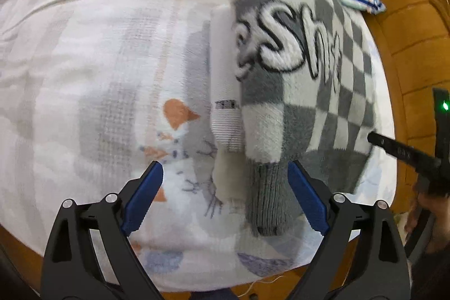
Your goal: Fold large clothes
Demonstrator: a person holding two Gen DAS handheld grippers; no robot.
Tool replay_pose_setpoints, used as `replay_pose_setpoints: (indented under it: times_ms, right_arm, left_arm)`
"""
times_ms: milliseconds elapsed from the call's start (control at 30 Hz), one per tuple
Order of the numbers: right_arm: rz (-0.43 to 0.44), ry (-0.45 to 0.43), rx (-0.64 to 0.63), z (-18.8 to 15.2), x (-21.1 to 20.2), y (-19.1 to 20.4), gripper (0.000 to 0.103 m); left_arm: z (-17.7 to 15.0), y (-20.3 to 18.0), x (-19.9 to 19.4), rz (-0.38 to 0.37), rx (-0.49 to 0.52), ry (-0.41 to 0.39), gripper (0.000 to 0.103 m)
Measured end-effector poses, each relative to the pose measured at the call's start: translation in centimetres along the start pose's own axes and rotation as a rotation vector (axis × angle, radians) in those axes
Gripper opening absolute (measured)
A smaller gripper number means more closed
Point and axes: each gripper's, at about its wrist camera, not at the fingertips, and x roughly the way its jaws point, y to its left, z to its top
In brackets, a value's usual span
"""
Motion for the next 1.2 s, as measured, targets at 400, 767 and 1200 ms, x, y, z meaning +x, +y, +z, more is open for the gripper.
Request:
replay_pose_setpoints:
  times_ms: [400, 767, 1200]
  right_arm:
    - [0.013, -0.122, -0.152, 0.2, -9.1, 16.0, 0.084]
    - [-0.031, -0.176, -0.101, -1.2, -13.9, 26.5, 0.088]
    - [-0.081, -0.296, -0.056, -5.4, -23.3, 36.3, 0.093]
  left_arm:
    - [2.4, 4.8, -7.8, 0.011, -0.029, -0.101, 0.093]
    - [4.2, 13.5, -14.3, -0.007, 0.036, -0.156, 0.094]
    - [2.6, 21.5, -25.7, -0.01, 0.139, -0.245, 0.095]
